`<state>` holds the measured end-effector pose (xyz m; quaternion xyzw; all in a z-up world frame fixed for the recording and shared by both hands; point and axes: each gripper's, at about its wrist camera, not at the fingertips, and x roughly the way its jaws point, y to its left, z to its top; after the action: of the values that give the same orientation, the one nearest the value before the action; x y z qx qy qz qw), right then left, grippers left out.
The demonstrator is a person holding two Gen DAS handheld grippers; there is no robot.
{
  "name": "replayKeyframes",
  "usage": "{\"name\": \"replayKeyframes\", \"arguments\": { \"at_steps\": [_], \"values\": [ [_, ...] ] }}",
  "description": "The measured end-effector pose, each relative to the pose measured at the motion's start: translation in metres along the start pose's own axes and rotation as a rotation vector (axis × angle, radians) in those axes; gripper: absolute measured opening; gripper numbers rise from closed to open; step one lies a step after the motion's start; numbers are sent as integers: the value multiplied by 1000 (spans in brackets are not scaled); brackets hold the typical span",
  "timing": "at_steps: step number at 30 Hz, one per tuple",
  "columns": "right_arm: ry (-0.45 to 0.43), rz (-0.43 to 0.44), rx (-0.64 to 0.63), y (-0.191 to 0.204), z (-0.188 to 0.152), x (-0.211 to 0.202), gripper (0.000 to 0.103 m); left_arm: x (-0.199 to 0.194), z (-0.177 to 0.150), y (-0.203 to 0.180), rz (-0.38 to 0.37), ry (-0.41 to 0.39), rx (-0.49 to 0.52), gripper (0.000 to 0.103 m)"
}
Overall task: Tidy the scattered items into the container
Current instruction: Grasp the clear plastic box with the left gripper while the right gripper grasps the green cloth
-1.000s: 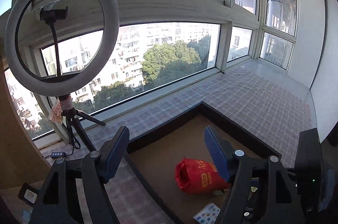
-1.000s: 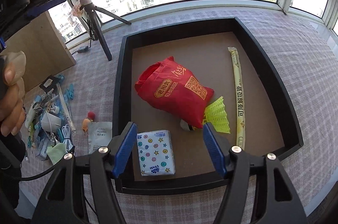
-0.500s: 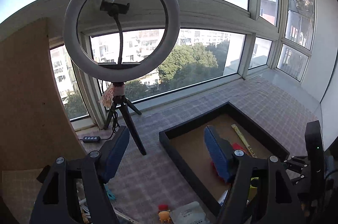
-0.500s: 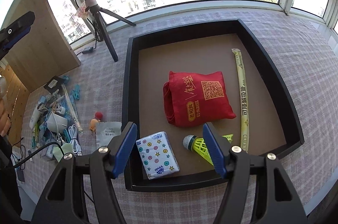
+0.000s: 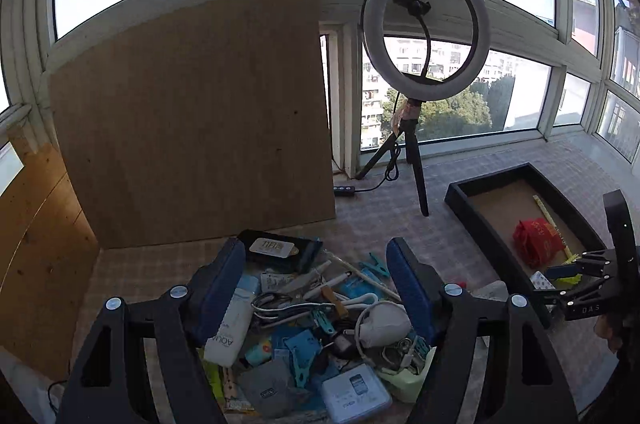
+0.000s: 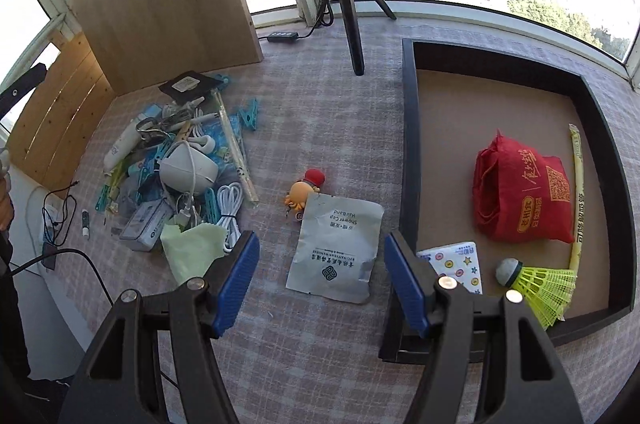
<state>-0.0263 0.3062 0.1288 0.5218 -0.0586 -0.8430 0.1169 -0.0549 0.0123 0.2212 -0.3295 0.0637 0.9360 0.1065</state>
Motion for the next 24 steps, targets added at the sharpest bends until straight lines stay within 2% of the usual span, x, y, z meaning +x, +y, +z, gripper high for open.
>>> {"name": "replayKeyframes", "arguments": {
  "at_steps": [2, 5, 7, 10, 13, 19, 24],
  "values": [
    [35, 48, -50, 26, -6, 17, 64, -3, -28, 25, 39, 51, -32, 71],
    [82, 91, -131, 63, -18, 40, 64, -4, -72, 53, 46, 135, -109, 71],
    [117, 96, -176, 85, -25, 55, 64, -1, -97, 59, 24, 189, -151, 71],
    [138, 89, -220, 108, -29, 72, 64, 10, -121, 49, -16, 262, -179, 71],
    [130, 64, -236, 118, -32, 80, 64, 20, -130, 25, -92, 297, -191, 75],
    [143, 54, -217, 117, -37, 88, 64, 47, -133, -13, -168, 367, -190, 76],
    [143, 54, -192, 114, -38, 92, 64, 67, -136, -26, -172, 412, -198, 76]
  ]
}}
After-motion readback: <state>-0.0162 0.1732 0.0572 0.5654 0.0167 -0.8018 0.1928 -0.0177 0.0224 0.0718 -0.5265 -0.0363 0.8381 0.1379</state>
